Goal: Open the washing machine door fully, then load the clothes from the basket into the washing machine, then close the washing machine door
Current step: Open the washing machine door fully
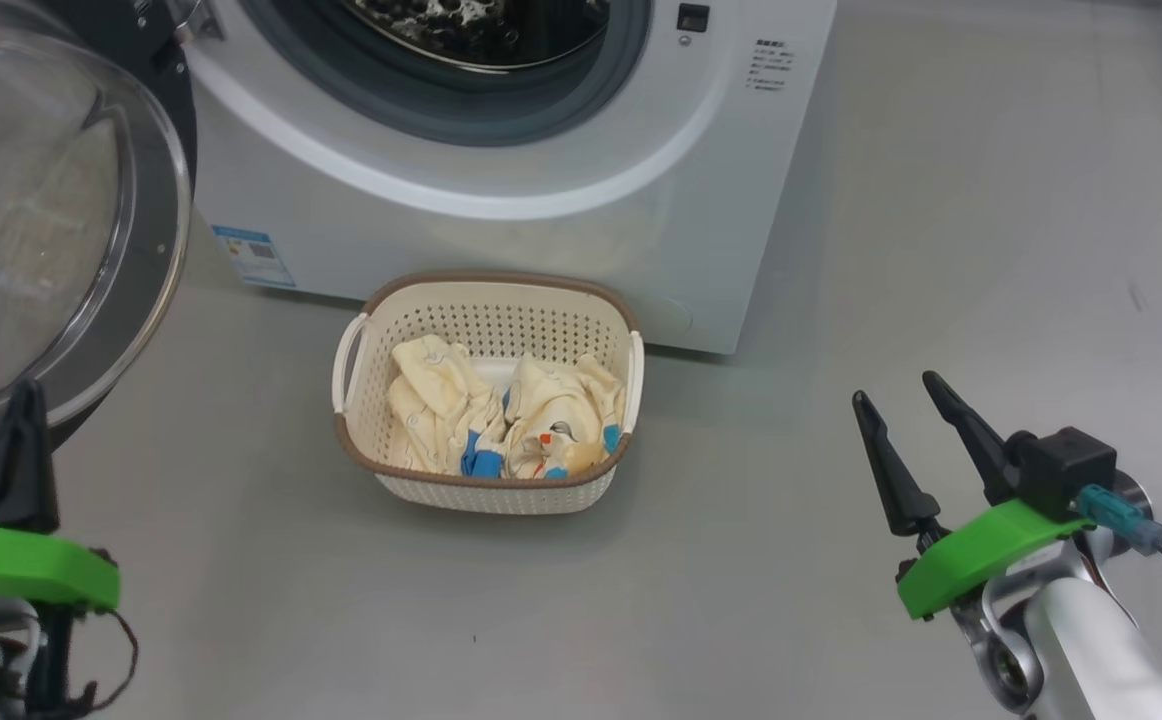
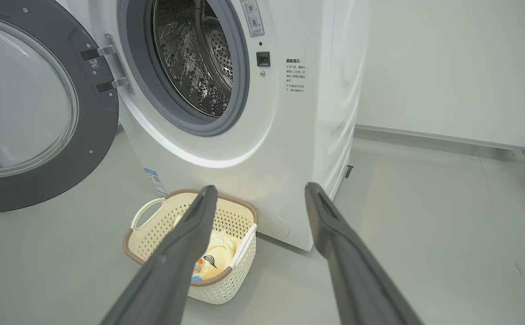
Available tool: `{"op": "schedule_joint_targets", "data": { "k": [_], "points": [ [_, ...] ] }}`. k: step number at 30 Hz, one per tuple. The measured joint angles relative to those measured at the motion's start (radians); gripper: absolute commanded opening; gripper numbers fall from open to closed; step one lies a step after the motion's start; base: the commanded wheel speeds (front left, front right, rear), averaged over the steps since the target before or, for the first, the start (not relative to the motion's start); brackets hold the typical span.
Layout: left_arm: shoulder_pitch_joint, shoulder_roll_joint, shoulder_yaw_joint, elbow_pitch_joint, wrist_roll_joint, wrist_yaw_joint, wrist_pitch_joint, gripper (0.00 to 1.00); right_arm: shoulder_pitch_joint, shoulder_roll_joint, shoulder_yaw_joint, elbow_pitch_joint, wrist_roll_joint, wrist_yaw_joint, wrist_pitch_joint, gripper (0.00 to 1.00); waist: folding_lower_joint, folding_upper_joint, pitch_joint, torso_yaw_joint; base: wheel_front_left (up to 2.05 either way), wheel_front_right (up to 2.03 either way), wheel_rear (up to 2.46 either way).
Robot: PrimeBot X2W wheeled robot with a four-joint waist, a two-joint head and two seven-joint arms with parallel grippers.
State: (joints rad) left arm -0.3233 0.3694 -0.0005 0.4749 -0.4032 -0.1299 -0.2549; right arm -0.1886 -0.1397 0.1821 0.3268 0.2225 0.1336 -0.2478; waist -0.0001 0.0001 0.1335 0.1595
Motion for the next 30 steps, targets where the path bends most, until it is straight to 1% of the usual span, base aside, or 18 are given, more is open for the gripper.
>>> {"op": "schedule_joint_targets", "data": {
  "k": [1, 7, 14, 19, 26, 27, 28, 29, 30],
  "points": [
    [0.018, -0.008, -0.006, -0.019, 0.000, 0.000, 0.000, 0.00, 0.001, 0.003, 0.003, 0.000, 0.002, 0.000, 0.000, 1.00, 0.0000, 0.0000, -0.009, -0.009, 0.00, 0.00, 0.00],
    [0.113, -0.064, -0.055, -0.147, 0.023, 0.040, 0.020, 0.00, 0.010, 0.019, 0.010, -0.005, 0.006, 0.000, -0.002, 1.00, 0.0000, 0.0000, -0.053, -0.064, 0.00, 0.00, 0.00],
    [0.221, -0.102, -0.106, -0.260, 0.026, 0.069, 0.055, 0.00, 0.045, 0.036, -0.004, -0.045, 0.008, 0.000, -0.002, 1.00, 0.0000, 0.0000, -0.095, -0.112, 0.00, 0.00, 0.00],
    [0.266, -0.121, -0.128, -0.312, 0.026, 0.079, 0.063, 0.00, 0.051, 0.047, -0.018, -0.067, 0.007, 0.000, -0.003, 1.00, 0.0000, 0.0000, -0.107, -0.134, 0.00, 0.00, 0.00],
    [0.331, -0.135, -0.134, -0.345, 0.025, 0.087, 0.060, 0.00, 0.062, 0.056, -0.019, -0.074, 0.006, 0.000, -0.003, 1.00, 0.0000, -0.0001, -0.116, -0.157, 0.00, 0.00, 0.00],
    [0.337, -0.136, -0.135, -0.346, 0.025, 0.088, 0.053, 0.21, 0.062, 0.058, -0.020, -0.074, 0.006, 0.000, -0.003, 1.00, 0.0000, 0.0000, -0.117, -0.160, 0.00, 0.00, 0.00],
    [0.342, -0.137, -0.135, -0.349, 0.025, 0.090, 0.049, 0.52, 0.062, 0.058, -0.021, -0.074, 0.006, 0.000, -0.003, 1.00, 0.0000, 0.0000, -0.119, -0.162, 0.00, 0.00, 0.00],
    [0.346, -0.137, -0.137, -0.350, 0.026, 0.096, 0.042, 1.00, 0.063, 0.058, -0.022, -0.074, 0.006, 0.000, -0.003, 1.00, 0.0000, 0.0000, -0.120, -0.165, 0.00, 0.00, 0.00],
    [0.349, -0.138, -0.138, -0.351, 0.029, 0.096, 0.038, 1.00, 0.063, 0.058, -0.022, -0.074, 0.006, 0.000, -0.003, 1.00, 0.0000, 0.0000, -0.121, -0.167, 0.00, 0.00, 0.00]
  ]
}}
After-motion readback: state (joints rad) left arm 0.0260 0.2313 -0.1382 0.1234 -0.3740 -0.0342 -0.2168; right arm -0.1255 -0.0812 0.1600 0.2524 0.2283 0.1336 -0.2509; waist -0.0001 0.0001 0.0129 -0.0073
